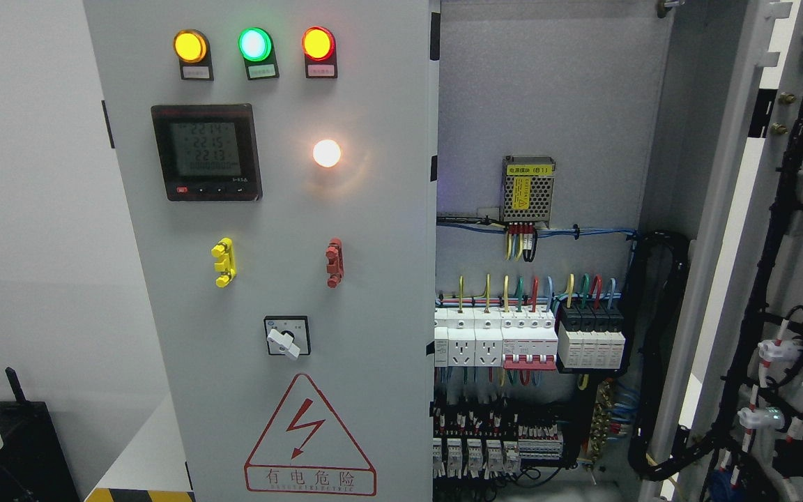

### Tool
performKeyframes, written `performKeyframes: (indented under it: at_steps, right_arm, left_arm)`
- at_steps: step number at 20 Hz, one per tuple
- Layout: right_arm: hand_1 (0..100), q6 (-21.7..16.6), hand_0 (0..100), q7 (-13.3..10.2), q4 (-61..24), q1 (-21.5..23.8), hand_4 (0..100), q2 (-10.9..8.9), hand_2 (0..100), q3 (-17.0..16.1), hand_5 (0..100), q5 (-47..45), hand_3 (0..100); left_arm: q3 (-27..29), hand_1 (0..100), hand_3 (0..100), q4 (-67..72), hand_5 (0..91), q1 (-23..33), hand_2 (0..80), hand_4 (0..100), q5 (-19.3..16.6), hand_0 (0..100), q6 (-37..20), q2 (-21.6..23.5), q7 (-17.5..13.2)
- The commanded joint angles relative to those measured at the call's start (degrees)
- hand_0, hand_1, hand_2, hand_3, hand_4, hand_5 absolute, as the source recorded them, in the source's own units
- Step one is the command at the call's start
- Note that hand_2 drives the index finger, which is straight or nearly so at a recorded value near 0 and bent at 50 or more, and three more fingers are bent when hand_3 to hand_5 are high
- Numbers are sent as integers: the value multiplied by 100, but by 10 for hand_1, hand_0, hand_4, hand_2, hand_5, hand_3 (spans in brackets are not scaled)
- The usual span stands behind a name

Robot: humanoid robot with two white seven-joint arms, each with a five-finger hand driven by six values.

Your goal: Open door with both hands

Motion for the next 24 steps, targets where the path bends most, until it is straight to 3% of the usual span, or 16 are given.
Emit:
performKeyframes:
  at_steps: [1,9,16,20,24]
  right_arm:
    - [0,-109,385,-7,-1244,-257,0,-681,0,644,0,16,0]
    - [0,-268,385,-7,-1771,-1030,0,-567,0,556,0,-283,0]
    - [0,-145,384,-16,-1780,-2295,0,-216,0,530,0,-440,0]
    - [0,522,384,-16,-1789,-2841,0,39,0,398,0,-836,0]
    - [0,970,384,-7,-1789,-3341,0,136,0,389,0,-1205,0]
  left_arm:
    - [-260,0,0,-149,0,158,0,0,17,0,-39,-102,-26]
    - [-224,0,0,-158,0,158,0,0,79,0,-39,-137,-61]
    - [-224,0,0,-167,0,158,0,0,79,0,-39,-225,-70]
    - [-224,0,0,-176,0,158,0,0,70,0,-39,-225,-79]
    - [-224,0,0,-176,0,149,0,0,70,0,-39,-234,-79]
